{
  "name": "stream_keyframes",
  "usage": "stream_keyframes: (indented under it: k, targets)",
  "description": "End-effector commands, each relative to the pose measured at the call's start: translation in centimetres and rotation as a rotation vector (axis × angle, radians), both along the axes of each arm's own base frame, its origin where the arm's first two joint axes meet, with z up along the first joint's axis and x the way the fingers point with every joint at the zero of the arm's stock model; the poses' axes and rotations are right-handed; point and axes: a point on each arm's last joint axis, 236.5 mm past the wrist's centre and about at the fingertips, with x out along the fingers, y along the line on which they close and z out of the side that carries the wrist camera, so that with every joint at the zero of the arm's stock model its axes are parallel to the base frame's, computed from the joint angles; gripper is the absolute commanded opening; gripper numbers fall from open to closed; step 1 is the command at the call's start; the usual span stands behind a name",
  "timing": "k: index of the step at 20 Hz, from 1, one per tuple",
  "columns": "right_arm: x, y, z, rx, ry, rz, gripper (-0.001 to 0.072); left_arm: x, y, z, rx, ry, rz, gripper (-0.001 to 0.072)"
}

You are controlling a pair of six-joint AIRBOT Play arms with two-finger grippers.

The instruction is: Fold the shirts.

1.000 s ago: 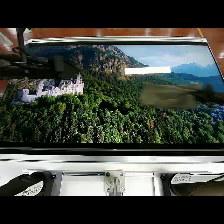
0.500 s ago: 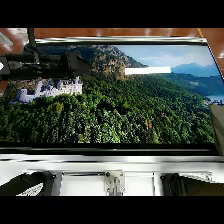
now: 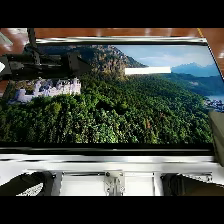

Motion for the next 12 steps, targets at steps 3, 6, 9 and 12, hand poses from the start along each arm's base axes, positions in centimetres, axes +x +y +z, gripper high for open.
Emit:
stream_keyframes:
  k: [3, 6, 9, 12]
  targets:
    - [-1.1, -2.7, 1.3, -0.124, 0.045, -0.018, 0.0673, 0.1, 0.1, 0.0, 0.004, -0.003, 0.003, 0.0038]
    - [-0.7, -2.4, 2.3, -0.121, 0.028, -0.012, 0.0701, 0.3, 0.2, -0.2, 0.012, -0.003, 0.007, 0.0038]
    - [0.6, -4.3, 7.9, -0.273, -0.008, -0.006, 0.0699, 0.9, 1.0, -1.0, 0.064, -0.02, 0.028, 0.0037]
    - [8.2, -4.3, 16.1, -0.537, -0.058, 0.217, 0.0698, 3.4, 3.6, -5.9, 0.25, 0.032, 0.136, 0.0035]
